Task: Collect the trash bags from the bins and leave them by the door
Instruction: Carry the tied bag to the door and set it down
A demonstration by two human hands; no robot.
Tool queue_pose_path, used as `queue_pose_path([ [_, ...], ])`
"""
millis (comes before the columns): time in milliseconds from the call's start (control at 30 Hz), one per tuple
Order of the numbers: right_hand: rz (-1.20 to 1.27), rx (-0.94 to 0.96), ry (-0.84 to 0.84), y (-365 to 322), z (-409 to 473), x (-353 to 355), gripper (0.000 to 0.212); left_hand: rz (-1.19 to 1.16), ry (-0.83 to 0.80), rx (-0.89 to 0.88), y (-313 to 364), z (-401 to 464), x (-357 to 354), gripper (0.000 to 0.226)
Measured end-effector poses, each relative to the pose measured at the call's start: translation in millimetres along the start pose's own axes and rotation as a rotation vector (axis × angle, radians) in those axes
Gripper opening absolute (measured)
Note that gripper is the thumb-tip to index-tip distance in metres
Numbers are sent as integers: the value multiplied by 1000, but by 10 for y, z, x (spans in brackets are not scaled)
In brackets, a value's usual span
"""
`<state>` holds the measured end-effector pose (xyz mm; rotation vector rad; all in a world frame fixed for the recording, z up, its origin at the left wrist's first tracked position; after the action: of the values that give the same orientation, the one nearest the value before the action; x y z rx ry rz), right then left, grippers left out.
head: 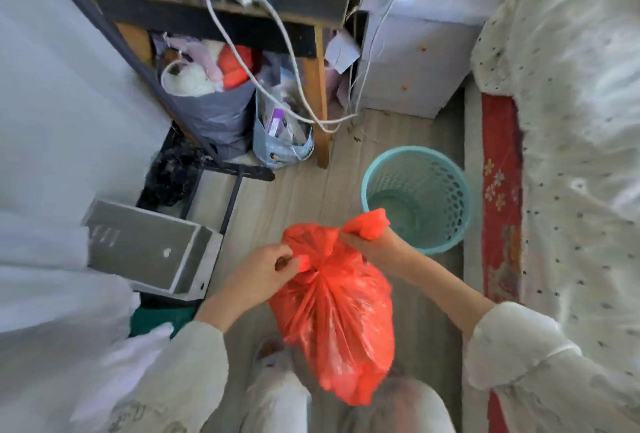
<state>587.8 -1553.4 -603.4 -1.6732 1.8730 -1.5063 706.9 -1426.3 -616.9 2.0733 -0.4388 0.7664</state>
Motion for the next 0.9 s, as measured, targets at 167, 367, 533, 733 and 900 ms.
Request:
queue_pose_path([
  [167,30,-39,70,-960,-943,862,20,-37,-85,19,1116,-613,807,15],
  [367,120,-24,212,-1803,-2015,1963,16,-69,30,-166,2629,-1105,1741,18],
  [533,251,-7,469,-2166,-2813,2634,19,-91,46,-420,3668,-1283,1942,19],
  [733,406,-146,870,-1880,-3896,2765,17,-109,-178,-697,4474,-1586,1434,25],
  [900,601,-302,1185,-1479,-5114,2379,34,-10,-487,-884,4966,-2252,632,27],
])
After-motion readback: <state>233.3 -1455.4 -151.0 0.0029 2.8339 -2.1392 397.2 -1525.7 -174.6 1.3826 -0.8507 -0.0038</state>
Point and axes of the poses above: each hand's wrist, its own z-axis towards the middle knuckle, its own x-axis out of the back of the hand, y = z × x, the point moved 7 cm from there along z, towards the middle knuckle, and after that the axes turned 2 degrees about y, right-handed, at the moved point
